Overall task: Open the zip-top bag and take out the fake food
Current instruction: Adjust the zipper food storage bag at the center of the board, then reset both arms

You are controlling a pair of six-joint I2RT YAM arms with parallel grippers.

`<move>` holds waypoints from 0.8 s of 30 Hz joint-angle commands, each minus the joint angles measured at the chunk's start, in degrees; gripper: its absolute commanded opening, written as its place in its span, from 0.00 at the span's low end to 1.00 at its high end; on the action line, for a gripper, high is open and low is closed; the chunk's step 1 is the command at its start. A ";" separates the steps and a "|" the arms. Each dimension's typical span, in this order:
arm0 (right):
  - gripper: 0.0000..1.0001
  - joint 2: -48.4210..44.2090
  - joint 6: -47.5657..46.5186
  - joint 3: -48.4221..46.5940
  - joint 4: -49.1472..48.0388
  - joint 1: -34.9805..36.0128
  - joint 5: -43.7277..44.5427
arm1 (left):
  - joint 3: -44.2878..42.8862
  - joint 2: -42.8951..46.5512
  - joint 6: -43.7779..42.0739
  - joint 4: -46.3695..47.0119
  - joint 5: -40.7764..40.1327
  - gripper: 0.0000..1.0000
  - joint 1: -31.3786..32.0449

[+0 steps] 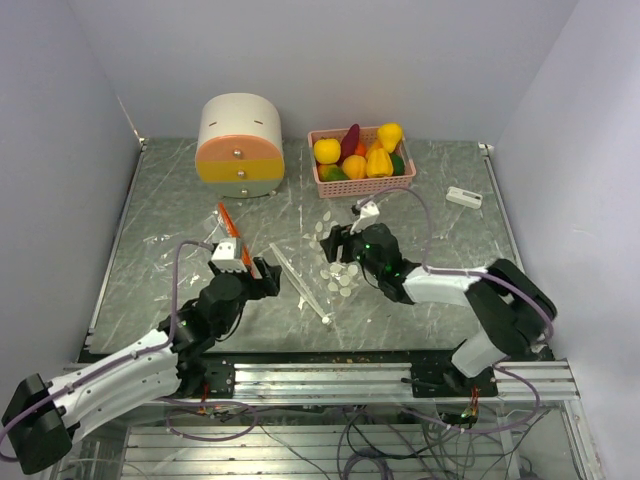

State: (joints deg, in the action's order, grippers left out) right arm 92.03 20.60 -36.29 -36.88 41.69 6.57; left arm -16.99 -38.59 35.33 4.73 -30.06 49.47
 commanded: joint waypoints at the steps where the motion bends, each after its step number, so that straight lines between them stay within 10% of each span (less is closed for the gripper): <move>1: 0.68 -9.90 -0.59 2.44 3.09 0.02 11.09 | -2.03 5.27 -0.44 -5.45 -6.10 0.92 -0.42; 24: 0.67 -40.02 -4.10 6.99 37.04 0.01 44.16 | -2.21 6.82 -1.46 -13.40 -21.45 0.92 -0.45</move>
State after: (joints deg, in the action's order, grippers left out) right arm 53.28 16.49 -31.11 -2.57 41.69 46.11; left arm -22.55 -33.85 34.35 -10.81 -47.40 49.32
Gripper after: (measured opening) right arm 0.707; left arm 0.934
